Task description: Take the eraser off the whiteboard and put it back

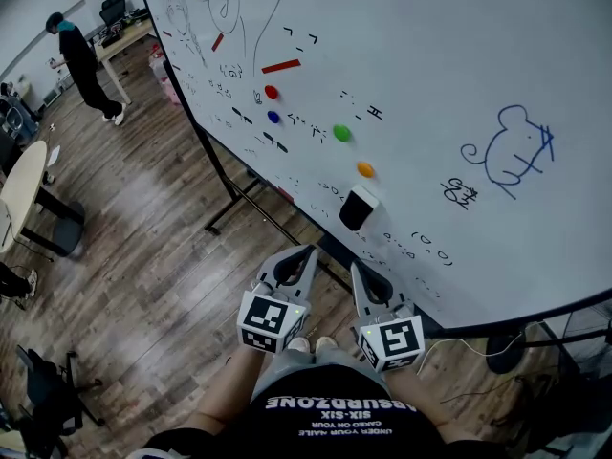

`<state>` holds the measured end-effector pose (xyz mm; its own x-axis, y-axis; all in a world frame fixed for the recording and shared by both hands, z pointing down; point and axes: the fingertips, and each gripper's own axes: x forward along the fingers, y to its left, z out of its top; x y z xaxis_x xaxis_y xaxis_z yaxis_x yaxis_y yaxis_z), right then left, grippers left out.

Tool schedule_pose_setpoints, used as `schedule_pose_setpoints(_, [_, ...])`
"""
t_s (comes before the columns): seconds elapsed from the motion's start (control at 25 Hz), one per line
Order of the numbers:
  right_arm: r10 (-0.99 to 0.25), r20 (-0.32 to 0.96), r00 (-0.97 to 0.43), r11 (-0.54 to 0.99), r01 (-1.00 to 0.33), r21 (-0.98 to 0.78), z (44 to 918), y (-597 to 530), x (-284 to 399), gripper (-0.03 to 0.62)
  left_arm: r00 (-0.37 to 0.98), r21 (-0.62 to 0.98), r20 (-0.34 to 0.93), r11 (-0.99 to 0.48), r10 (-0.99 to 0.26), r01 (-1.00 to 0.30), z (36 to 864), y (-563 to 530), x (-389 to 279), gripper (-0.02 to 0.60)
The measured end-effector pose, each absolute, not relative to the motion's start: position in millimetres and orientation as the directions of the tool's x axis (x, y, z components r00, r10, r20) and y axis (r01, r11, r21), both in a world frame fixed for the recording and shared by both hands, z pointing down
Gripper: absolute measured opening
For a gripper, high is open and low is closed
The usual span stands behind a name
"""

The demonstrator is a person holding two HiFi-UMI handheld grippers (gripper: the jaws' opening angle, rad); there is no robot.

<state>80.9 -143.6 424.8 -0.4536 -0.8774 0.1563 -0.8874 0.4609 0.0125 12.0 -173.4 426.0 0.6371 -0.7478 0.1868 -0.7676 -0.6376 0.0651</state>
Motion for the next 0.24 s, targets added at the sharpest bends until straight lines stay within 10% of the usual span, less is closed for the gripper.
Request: schedule_pose_setpoints(0.24, [-0.878, 0.154, -0.453, 0.460, -0.888, 0.013, 424.4, -142.4, 80.2, -0.003, 0.633, 0.058, 0.193, -0.635, -0.750, -0.770, 427.9, -172.6, 9.0, 0.008])
